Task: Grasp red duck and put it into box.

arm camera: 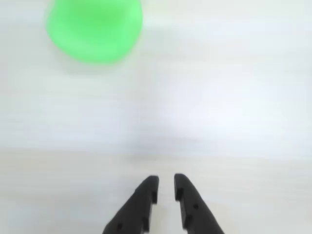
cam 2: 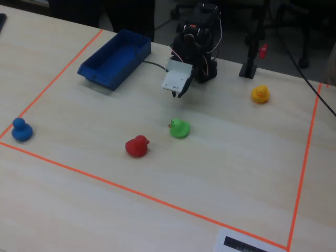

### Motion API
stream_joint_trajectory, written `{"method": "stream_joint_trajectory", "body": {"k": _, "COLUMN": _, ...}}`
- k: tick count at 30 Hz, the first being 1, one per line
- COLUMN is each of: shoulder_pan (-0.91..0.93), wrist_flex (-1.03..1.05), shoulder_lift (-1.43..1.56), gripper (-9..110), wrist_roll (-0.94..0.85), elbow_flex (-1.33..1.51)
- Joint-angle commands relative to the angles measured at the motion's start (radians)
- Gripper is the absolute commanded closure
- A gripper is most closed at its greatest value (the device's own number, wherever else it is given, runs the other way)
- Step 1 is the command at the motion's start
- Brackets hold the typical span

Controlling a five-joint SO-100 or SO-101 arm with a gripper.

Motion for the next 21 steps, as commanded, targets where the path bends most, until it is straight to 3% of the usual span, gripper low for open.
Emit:
{"method": "stream_joint_trajectory", "body": {"k": 1, "shoulder_pan": 0.012, "wrist_flex": -0.037, "shoulder_lift": -0.23, "gripper": 101, "wrist_roll": 0.02, "elbow_flex": -0.311}}
{"method": "stream_joint_trajectory", "body": {"k": 11, "shoulder_pan": 0.06, "wrist_flex": -0.012, "shoulder_lift": -0.792, "gripper": 99, "wrist_roll": -0.005, "elbow_flex": -0.977}}
{"method": "stream_joint_trajectory", "body": {"k": 17, "shoulder_pan": 0.101, "wrist_flex": -0.114, "shoulder_lift": -0.991, "gripper": 83, "wrist_roll": -0.074, "elbow_flex": -1.091}}
{"method": "stream_joint_trajectory", "body": {"k": 21, "shoulder_pan": 0.121, "wrist_flex": -0.181, "shoulder_lift": -1.112, "gripper": 80, "wrist_roll": -0.12, "elbow_flex": -1.12}}
